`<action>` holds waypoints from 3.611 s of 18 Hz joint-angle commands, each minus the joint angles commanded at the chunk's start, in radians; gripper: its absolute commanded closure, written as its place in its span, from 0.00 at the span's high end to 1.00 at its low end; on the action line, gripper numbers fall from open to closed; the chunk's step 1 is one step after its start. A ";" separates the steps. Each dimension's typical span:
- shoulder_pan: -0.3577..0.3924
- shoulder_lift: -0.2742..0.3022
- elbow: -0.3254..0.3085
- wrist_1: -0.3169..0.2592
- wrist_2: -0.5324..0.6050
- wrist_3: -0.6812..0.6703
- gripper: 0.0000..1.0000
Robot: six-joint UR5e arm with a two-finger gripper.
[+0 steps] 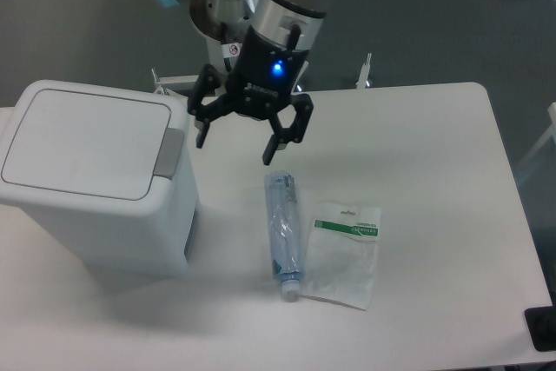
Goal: Open the trash can
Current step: 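Move the open gripper over to the white trash can's lid edge, then press the gripper down on the lid's grey button edge, then hold the gripper beside the can as the lid flips open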
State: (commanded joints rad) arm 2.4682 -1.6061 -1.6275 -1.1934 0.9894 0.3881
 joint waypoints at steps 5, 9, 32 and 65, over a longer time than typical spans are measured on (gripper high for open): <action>-0.002 -0.002 -0.006 0.002 0.002 0.003 1.00; -0.002 -0.005 -0.026 0.003 0.006 0.011 1.00; -0.011 -0.006 -0.067 0.029 0.008 0.011 1.00; -0.003 0.047 -0.032 0.032 0.009 0.012 1.00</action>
State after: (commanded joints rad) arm 2.4651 -1.5587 -1.6598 -1.1612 0.9986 0.4004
